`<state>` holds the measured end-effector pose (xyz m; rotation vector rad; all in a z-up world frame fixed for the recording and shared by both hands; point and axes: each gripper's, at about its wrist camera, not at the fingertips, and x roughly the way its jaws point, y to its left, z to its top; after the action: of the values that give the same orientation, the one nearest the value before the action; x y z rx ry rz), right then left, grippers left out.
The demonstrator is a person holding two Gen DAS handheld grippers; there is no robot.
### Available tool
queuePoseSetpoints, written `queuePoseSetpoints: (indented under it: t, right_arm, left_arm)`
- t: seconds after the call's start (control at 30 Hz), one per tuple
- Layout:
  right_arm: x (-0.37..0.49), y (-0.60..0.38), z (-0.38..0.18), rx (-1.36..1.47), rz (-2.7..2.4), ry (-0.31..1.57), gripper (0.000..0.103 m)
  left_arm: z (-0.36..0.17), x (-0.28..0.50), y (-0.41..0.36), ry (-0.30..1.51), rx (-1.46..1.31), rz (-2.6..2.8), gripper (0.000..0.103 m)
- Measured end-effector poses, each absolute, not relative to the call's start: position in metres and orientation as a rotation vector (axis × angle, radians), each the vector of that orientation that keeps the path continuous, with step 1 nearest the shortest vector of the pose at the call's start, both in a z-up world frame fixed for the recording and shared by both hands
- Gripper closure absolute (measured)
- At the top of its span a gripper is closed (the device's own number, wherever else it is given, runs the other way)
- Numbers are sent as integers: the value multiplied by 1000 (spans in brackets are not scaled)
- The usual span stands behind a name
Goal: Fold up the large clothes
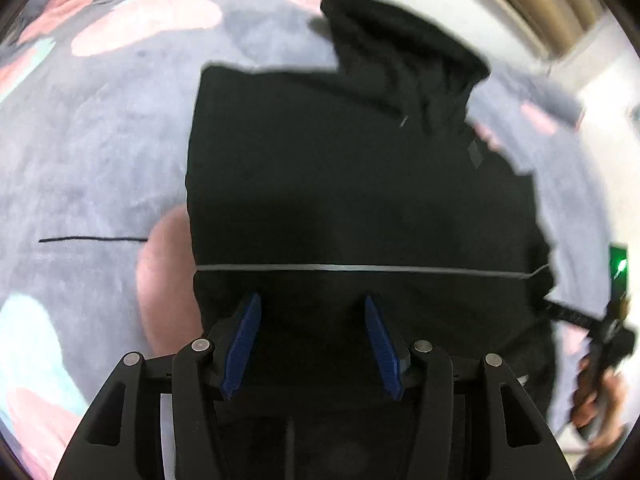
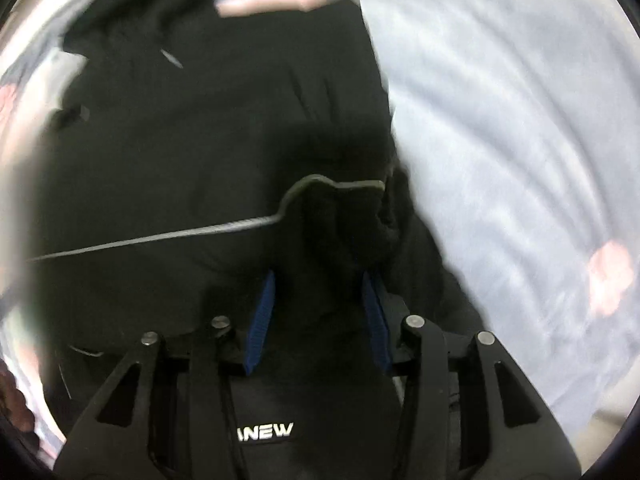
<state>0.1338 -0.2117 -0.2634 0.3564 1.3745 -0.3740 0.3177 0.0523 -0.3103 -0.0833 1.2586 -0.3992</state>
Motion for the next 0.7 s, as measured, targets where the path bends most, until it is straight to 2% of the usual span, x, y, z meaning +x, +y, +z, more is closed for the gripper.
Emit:
queuePoseSetpoints:
  t: [0.13, 0.33, 0.53, 0.7]
  right_arm:
    - [147, -219, -270, 405, -372, 1409, 58]
    - [175, -206, -197, 238, -270, 1301, 57]
    - [260, -230, -139, 285, -188, 1084, 55]
    - [336, -231, -130, 246, -154, 1008, 53]
  left_arm:
    - [-321, 336, 63, 1290, -160, -349, 45]
    - [-259, 358, 74, 1186, -208, -383, 46]
    - [-216, 455, 41, 1063, -206, -400, 46]
    - [-230, 541, -7, 1048, -205, -410, 46]
